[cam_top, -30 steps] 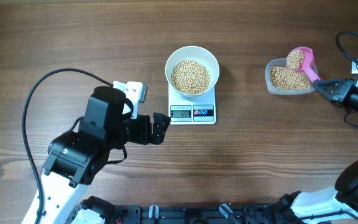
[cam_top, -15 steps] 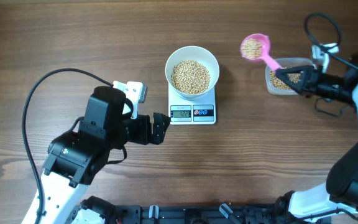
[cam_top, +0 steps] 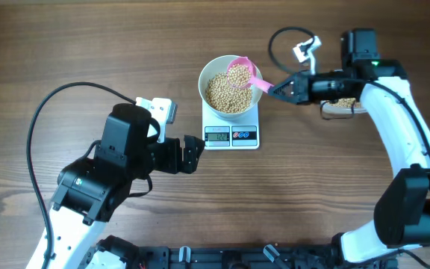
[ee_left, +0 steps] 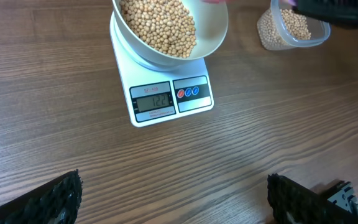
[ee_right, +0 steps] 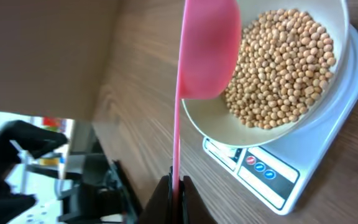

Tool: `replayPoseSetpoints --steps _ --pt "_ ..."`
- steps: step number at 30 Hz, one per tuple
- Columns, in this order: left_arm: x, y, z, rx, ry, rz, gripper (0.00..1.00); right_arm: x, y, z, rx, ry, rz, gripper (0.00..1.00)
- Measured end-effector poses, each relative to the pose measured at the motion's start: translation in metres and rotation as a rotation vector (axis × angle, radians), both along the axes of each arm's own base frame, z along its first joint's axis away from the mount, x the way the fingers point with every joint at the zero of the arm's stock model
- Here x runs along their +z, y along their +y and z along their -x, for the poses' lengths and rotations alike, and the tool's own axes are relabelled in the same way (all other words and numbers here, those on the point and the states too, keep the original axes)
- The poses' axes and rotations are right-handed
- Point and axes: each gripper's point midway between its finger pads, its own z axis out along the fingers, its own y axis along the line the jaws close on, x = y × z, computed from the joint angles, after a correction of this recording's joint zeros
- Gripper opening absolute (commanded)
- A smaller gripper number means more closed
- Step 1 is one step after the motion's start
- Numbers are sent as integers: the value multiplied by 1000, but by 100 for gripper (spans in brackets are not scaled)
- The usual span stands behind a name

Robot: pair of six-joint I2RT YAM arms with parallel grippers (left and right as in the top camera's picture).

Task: Scoop item into bowl and weigh 150g on scale
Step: 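Tilt the scoop slowly to trickle soybeans into the bowl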

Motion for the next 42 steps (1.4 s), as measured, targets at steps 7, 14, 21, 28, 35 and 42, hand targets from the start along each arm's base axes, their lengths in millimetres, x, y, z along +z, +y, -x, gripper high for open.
replayPoseSetpoints --steps 7,14,21,28,35,42 --pt "0 0 0 0 0 0 100 2 9 -9 -2 -216 273 4" --pt "0 0 0 0 0 0 100 14 9 -13 16 -369 384 4" --pt "0 0 0 0 0 0 100 11 3 -17 43 -426 442 4" --pt "0 0 0 0 0 0 100 11 2 -18 91 -483 468 4" --pt "0 0 0 0 0 0 100 10 1 -18 125 -523 484 4" --pt "0 0 0 0 0 0 100 10 1 -18 184 -589 506 4"
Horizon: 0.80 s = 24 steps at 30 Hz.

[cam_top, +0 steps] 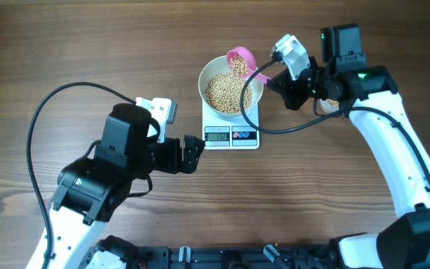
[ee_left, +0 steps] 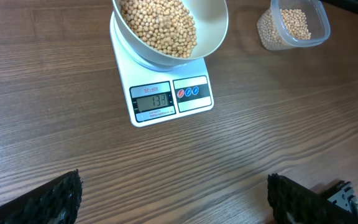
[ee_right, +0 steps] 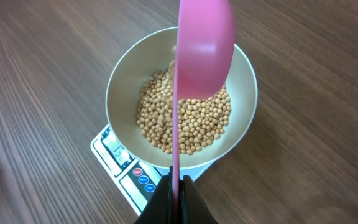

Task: Scoop item into bowl and weigh 150g on scale
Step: 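Tilt the scoop slowly to trickle soybeans into the bowl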

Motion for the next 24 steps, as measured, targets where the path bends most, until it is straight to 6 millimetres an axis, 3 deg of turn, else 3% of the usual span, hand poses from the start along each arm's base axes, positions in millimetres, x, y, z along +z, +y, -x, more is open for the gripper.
replayPoseSetpoints --steps 24 --pt "0 0 0 0 0 0 100 -1 -1 0 36 -28 27 4"
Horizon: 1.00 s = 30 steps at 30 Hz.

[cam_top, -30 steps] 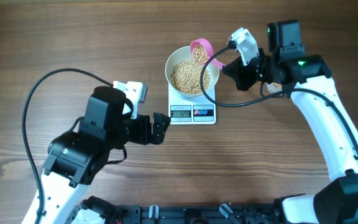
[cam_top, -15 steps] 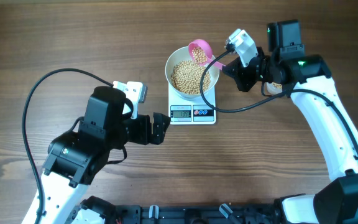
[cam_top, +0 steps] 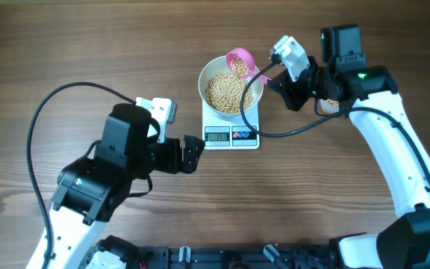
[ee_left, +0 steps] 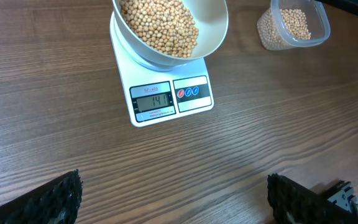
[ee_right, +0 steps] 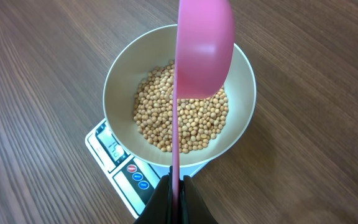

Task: Scoop item into bowl and weigh 150g on scale
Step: 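Tilt the scoop slowly to trickle soybeans into the bowl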

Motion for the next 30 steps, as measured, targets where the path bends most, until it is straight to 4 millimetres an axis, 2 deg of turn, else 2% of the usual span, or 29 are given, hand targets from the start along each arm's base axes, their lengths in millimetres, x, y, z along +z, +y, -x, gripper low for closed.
replayPoseSetpoints --steps 4,9,30 --pt "0 0 0 0 0 0 100 -1 1 2 16 -4 10 4" --pt "0 0 0 0 0 0 100 -3 12 7 57 -17 42 4" --pt "0 0 0 0 0 0 100 -4 10 6 -24 36 17 4"
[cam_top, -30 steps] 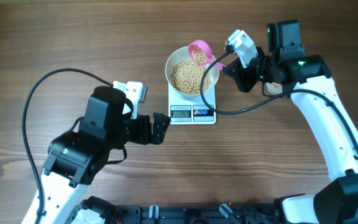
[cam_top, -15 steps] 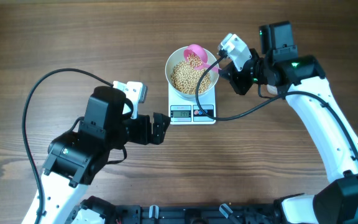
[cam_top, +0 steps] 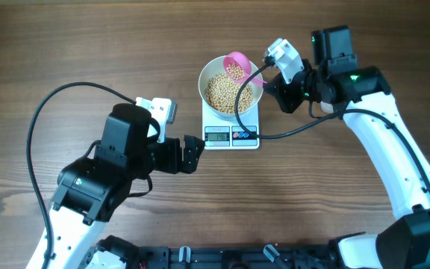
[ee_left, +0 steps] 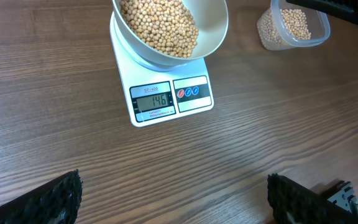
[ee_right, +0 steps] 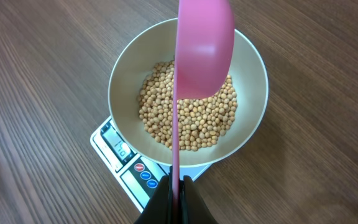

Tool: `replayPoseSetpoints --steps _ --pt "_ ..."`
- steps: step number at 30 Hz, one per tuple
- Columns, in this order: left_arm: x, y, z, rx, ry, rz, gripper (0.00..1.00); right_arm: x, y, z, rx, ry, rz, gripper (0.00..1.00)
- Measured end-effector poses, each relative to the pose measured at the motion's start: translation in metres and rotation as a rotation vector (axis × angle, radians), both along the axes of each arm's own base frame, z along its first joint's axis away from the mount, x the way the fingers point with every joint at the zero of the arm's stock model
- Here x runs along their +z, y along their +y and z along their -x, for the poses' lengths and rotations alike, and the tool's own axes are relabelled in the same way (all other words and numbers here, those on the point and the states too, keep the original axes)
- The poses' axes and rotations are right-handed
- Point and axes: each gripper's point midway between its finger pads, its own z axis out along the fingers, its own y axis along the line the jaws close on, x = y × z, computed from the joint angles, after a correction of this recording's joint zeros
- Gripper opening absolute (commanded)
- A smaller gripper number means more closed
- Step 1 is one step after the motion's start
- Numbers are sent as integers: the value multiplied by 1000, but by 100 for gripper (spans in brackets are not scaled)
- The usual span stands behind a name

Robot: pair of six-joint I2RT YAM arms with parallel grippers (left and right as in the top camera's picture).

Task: Scoop item into bowl and weigh 150g on scale
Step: 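Tilt the scoop slowly to trickle soybeans into the bowl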

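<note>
A white bowl of tan beans sits on a small white scale whose display reads 146. My right gripper is shut on the handle of a pink scoop, which is tilted over the bowl's far right rim with a few beans in it. In the right wrist view the pink scoop hangs over the beans, its handle pinched by my right gripper. My left gripper stands open on the near left of the scale, holding nothing.
A clear plastic tub of beans stands to the right of the scale, under my right arm in the overhead view. A black cable loops from the right wrist past the scale's right edge.
The scale reading rose from 141 to 146. My right gripper and the scoop shifted slightly left over the bowl. The left arm has not moved.
The scoop, held in my right gripper, was level over the bowl's right side with the scale at 122. Then it was tilted at the far rim, reading 133, then 141. Now the display shows 146. The left gripper stayed open throughout.
</note>
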Motion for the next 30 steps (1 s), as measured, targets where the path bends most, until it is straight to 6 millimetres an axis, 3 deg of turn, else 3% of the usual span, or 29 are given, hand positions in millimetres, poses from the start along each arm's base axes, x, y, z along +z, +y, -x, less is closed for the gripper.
replayPoseSetpoints --steps 30 --pt "0 0 0 0 0 0 100 3 1 -5 46 -63 22 4"
